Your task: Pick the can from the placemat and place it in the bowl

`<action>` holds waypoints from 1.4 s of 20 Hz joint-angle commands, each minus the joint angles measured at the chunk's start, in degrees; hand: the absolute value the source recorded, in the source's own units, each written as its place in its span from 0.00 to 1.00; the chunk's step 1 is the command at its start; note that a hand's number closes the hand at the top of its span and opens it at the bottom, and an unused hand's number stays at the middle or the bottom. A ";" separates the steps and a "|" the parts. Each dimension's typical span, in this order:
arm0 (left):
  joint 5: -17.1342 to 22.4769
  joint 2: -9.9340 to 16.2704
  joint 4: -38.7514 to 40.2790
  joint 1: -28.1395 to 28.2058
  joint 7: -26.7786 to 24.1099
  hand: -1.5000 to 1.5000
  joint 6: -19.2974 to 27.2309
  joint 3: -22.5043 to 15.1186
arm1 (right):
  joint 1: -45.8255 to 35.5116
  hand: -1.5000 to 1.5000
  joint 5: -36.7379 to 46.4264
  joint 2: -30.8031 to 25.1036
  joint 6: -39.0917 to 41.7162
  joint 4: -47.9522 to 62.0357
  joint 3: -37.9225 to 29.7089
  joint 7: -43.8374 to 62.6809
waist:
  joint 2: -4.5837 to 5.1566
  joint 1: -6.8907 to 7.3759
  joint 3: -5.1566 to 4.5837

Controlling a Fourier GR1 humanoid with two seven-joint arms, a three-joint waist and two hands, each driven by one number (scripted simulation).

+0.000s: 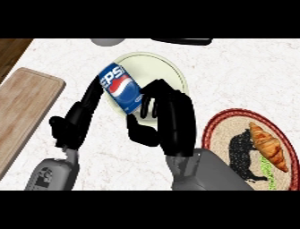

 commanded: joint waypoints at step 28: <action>-0.60 -1.59 1.30 -2.67 0.81 0.50 1.14 -0.04 | -50.24 1.00 10.01 0.18 7.24 43.87 -3.75 35.88 | 0.35 -0.69 -0.04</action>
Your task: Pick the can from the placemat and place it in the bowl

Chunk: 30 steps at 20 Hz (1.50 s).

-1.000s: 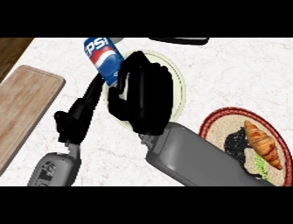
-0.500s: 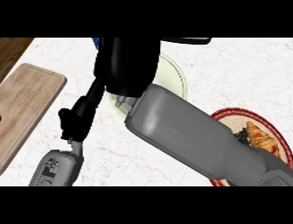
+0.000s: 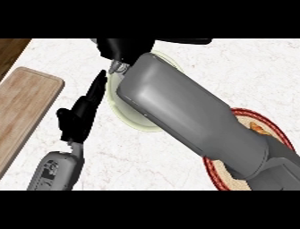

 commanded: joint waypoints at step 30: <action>1.41 2.57 -4.32 4.80 0.08 0.50 -0.55 3.48 | 20.36 0.00 -16.44 0.59 -21.10 8.66 0.69 -7.81 | -0.12 -5.18 0.45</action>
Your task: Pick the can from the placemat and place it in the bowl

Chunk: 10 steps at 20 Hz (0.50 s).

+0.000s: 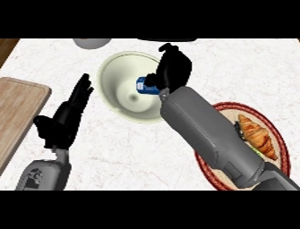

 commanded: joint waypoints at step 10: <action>0.16 0.62 -0.90 2.23 -0.17 0.50 -0.08 1.10 | -0.53 0.00 9.02 0.45 -22.14 -8.08 2.73 10.36 | -0.62 -1.44 -0.07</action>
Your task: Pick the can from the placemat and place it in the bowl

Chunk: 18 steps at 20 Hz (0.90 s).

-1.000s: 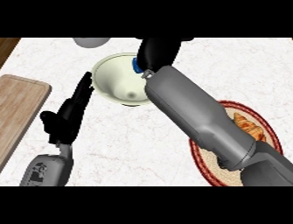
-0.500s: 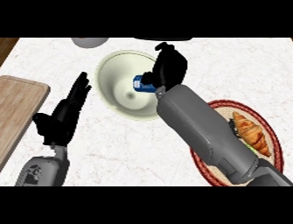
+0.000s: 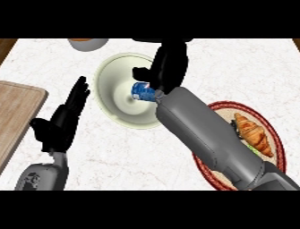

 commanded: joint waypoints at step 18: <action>0.11 -0.07 -0.85 1.80 -0.23 0.50 0.35 1.36 | 31.83 0.00 13.65 0.43 -6.66 -42.06 7.85 10.46 | -0.25 -1.93 0.00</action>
